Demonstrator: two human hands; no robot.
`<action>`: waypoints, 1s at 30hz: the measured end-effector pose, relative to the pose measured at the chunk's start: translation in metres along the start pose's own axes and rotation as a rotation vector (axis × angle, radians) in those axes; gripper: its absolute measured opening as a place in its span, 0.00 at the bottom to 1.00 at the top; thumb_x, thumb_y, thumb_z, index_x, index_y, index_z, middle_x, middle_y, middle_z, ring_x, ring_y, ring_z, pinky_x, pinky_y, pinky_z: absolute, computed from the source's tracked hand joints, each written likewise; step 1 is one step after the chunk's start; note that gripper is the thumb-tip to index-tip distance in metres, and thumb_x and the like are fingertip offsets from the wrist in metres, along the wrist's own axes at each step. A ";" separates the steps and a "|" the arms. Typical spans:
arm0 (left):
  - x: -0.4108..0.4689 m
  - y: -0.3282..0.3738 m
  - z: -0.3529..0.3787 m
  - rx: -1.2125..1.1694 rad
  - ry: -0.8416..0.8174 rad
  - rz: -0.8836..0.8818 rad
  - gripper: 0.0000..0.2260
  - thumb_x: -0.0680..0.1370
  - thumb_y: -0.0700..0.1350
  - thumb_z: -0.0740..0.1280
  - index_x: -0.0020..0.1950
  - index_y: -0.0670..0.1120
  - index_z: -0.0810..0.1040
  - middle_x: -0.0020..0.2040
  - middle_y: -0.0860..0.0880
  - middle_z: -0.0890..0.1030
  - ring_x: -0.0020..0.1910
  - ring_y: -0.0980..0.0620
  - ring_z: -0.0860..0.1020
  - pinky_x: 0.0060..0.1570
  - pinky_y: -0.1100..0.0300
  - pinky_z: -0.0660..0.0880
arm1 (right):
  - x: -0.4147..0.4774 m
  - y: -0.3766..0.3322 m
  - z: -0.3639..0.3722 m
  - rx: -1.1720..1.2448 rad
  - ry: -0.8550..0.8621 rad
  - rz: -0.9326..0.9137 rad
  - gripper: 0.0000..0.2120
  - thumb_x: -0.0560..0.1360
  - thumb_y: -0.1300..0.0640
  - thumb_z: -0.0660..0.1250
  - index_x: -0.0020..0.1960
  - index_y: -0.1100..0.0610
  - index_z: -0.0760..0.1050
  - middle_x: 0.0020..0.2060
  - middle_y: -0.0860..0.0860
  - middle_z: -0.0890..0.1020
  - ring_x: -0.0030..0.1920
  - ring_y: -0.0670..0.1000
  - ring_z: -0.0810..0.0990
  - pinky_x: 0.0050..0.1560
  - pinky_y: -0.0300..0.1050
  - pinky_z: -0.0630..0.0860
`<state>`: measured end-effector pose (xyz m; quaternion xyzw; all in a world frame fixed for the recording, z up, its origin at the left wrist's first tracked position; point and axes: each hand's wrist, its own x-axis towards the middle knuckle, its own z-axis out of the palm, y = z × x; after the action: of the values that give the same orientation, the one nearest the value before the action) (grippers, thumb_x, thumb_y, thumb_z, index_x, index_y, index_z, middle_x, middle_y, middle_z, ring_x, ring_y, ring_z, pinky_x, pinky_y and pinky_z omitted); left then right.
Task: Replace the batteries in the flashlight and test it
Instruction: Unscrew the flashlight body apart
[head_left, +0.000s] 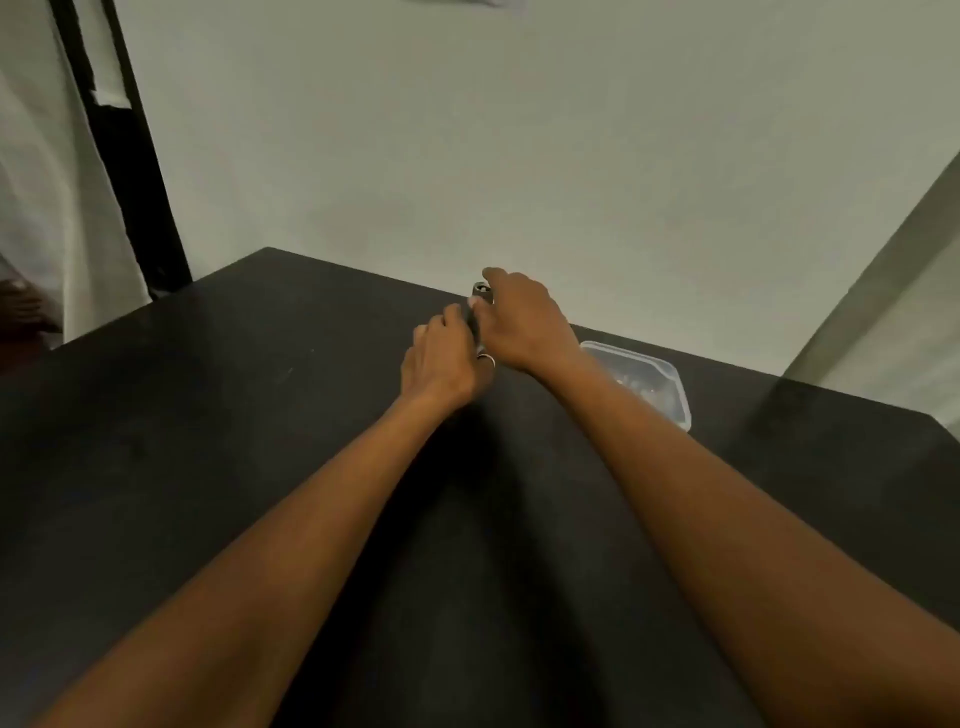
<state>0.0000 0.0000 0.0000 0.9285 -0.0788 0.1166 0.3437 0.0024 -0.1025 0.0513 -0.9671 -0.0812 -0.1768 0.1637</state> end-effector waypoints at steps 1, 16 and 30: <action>0.001 -0.002 0.002 -0.022 -0.002 -0.001 0.16 0.76 0.42 0.66 0.63 0.42 0.70 0.58 0.43 0.79 0.58 0.39 0.77 0.48 0.44 0.79 | 0.002 -0.001 0.003 -0.004 -0.008 -0.003 0.15 0.84 0.52 0.60 0.66 0.60 0.74 0.59 0.58 0.80 0.58 0.59 0.79 0.51 0.48 0.71; -0.053 0.029 -0.037 -0.227 0.087 0.215 0.11 0.82 0.47 0.66 0.63 0.48 0.73 0.60 0.47 0.74 0.52 0.49 0.76 0.51 0.52 0.78 | -0.068 -0.011 -0.078 0.266 0.233 0.155 0.12 0.82 0.56 0.63 0.61 0.59 0.80 0.56 0.55 0.84 0.55 0.52 0.80 0.55 0.43 0.74; -0.129 0.060 -0.018 -1.070 -0.230 -0.063 0.14 0.77 0.48 0.75 0.59 0.44 0.81 0.53 0.47 0.85 0.48 0.54 0.85 0.46 0.63 0.81 | -0.191 0.055 -0.085 0.973 0.258 0.640 0.17 0.80 0.44 0.68 0.46 0.59 0.82 0.32 0.53 0.83 0.31 0.47 0.81 0.32 0.39 0.78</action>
<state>-0.1406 -0.0249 0.0157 0.6328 -0.1364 -0.0525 0.7604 -0.1890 -0.2025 0.0398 -0.7280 0.1633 -0.1772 0.6418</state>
